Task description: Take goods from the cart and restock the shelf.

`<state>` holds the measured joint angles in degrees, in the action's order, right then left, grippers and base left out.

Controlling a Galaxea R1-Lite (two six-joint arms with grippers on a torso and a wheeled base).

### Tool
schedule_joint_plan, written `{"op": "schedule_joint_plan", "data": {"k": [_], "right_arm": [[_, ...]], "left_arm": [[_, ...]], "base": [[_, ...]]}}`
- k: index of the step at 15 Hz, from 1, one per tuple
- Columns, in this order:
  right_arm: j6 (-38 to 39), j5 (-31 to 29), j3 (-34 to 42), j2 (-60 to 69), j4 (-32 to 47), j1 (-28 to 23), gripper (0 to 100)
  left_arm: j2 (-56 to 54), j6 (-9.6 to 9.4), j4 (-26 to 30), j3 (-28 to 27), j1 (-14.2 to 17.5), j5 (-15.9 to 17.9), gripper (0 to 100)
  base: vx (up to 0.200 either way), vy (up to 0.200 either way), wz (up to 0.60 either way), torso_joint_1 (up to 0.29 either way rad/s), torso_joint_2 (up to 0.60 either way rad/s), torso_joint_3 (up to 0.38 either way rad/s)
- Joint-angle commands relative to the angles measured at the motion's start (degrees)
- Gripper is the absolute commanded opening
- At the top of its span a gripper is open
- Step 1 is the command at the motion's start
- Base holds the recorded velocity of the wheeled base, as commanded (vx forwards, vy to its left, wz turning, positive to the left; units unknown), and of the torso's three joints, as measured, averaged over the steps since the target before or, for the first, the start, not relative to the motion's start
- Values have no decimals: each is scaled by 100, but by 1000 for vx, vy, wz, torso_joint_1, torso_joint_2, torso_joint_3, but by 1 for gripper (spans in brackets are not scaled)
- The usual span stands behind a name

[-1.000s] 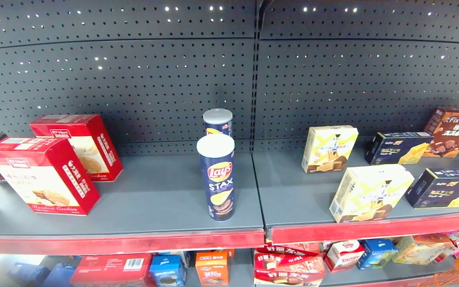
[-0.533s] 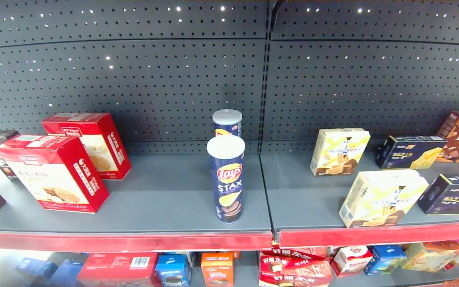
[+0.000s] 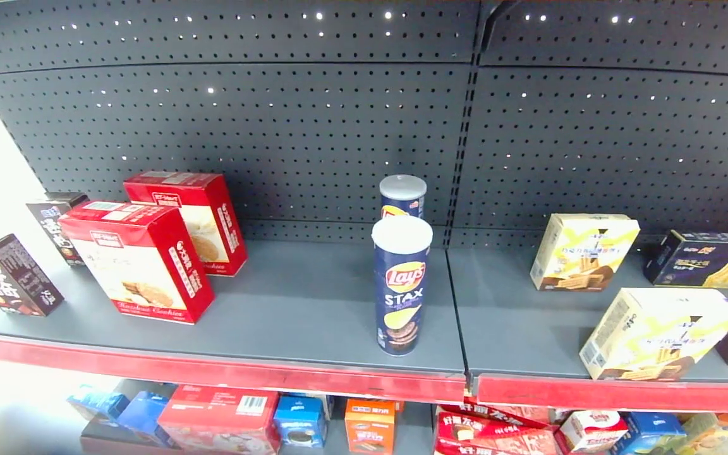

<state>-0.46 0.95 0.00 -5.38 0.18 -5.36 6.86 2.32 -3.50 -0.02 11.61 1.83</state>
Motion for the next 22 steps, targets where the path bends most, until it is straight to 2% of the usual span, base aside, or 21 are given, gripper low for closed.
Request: {"op": "schedule_joint_plan", "data": {"k": [1, 9, 11, 13, 15, 17, 22], "right_arm": [[2, 2, 0, 1, -1, -9, 100], [2, 2, 0, -7, -1, -9, 100], [2, 2, 0, -7, -1, -9, 100], [2, 2, 0, -7, -1, -9, 100], [2, 2, 0, -7, -1, -9, 100], [2, 2, 0, -7, -1, -9, 100], [2, 2, 0, -7, -1, -9, 100]], "left_arm": [[-1, 6, 7, 2, 0, 2, 100], [-18, -56, -2, 2, 0, 11, 100], [-18, -311, -2, 2, 0, 239, 100], [-18, -759, -2, 2, 0, 283, 100], [-18, -759, 25, -6, 0, 503, 100], [-18, -768, 183, -59, 0, 740, 100], [-18, -768, 200, -68, 0, 977, 100]], "base": [[0, 0, 0, 0, 0, 0], [0, 0, 0, 0, 0, 0], [0, 0, 0, 0, 0, 0], [0, 100, 0, 1, 4, -1], [0, 200, 0, -2, 2, 5], [0, 0, 0, 0, 0, 0], [0, 0, -120, 1, 1, 0]]}}
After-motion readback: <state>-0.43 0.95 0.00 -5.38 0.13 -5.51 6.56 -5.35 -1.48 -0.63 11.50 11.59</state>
